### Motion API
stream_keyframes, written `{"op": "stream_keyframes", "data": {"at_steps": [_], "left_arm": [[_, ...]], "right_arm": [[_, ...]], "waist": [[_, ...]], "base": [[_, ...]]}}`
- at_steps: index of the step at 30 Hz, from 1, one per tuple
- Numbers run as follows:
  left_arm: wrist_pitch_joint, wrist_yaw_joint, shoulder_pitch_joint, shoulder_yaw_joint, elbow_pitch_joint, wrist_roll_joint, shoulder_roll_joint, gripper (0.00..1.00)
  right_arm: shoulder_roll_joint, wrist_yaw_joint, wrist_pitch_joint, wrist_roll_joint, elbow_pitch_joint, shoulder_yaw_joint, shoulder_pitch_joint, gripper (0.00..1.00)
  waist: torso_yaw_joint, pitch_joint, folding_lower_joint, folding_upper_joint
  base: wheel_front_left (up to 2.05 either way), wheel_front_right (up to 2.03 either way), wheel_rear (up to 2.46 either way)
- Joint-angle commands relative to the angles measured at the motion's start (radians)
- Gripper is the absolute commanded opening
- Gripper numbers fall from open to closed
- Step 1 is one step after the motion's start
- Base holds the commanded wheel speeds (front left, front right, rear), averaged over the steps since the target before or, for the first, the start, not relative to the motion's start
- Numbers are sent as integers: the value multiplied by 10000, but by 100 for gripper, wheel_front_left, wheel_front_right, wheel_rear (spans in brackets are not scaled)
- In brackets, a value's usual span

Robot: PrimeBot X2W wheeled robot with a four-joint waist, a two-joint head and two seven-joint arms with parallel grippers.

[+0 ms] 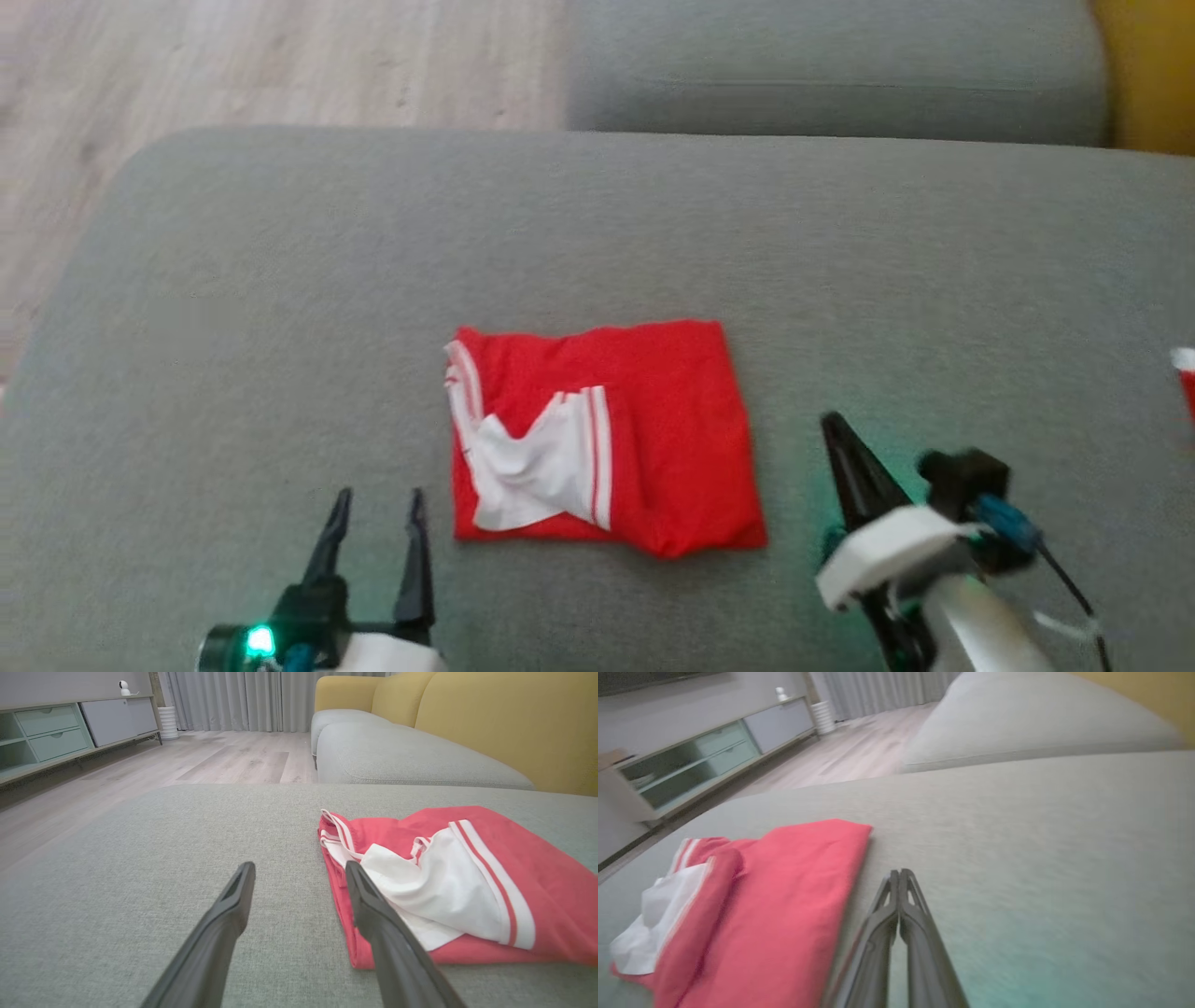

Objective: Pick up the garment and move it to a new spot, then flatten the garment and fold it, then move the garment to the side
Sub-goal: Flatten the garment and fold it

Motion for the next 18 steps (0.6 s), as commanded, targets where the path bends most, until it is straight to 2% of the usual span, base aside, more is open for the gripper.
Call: {"op": "stream_keyframes", "data": {"at_steps": [1, 6, 10, 15, 18], "left_arm": [[-97, 17, -438, 145, -247, -38, 2, 100], [-97, 85, -471, -291, -156, -156, 2, 100], [-97, 144, -327, -330, -125, -193, 2, 100], [-97, 158, -174, -171, -177, -189, 2, 100], [-97, 160, -217, -120, -262, -212, 1, 100]], "right_arm": [[37, -9, -112, 95, -187, 397, -660, 0], [41, -9, -112, 308, 774, 1699, -1447, 0], [48, -9, -47, 711, 1496, 2979, -1892, 0], [50, -9, -38, 2200, 857, 5481, -2158, 0], [4, -9, -82, 2874, 421, 6310, -2422, 0]], "waist": [[536, 250, -1, 0], [1634, 411, -1, 0], [2214, 466, -1, 0], [2276, 487, -1, 0], [1993, 468, -1, 0]], "base": [[0, 0, 0], [0, 0, 0], [0, 0, 0], [0, 0, 0], [0, 0, 0]]}}
